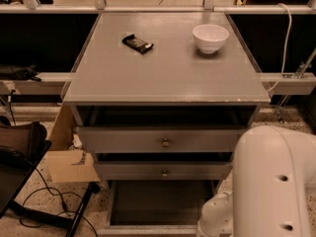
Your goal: Close bottom drawer
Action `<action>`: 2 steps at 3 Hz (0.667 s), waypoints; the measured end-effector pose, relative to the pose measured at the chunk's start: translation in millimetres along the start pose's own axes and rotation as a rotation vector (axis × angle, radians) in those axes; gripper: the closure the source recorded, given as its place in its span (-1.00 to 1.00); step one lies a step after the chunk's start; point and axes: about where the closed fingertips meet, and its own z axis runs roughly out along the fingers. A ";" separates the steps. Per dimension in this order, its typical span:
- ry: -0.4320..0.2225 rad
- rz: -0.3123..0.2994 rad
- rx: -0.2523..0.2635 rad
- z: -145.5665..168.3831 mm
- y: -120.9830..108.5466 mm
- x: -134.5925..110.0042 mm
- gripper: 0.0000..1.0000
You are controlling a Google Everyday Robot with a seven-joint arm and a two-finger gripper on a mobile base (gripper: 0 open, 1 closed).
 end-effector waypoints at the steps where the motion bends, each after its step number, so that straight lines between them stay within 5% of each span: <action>1: 0.031 0.036 -0.050 45.8 -4.7 -1.3 0.78; 2: 0.031 0.045 -0.056 54.5 -6.6 -2.7 1.00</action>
Offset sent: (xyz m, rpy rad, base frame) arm -0.0031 0.0052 -0.0382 -0.0047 0.0511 -0.0208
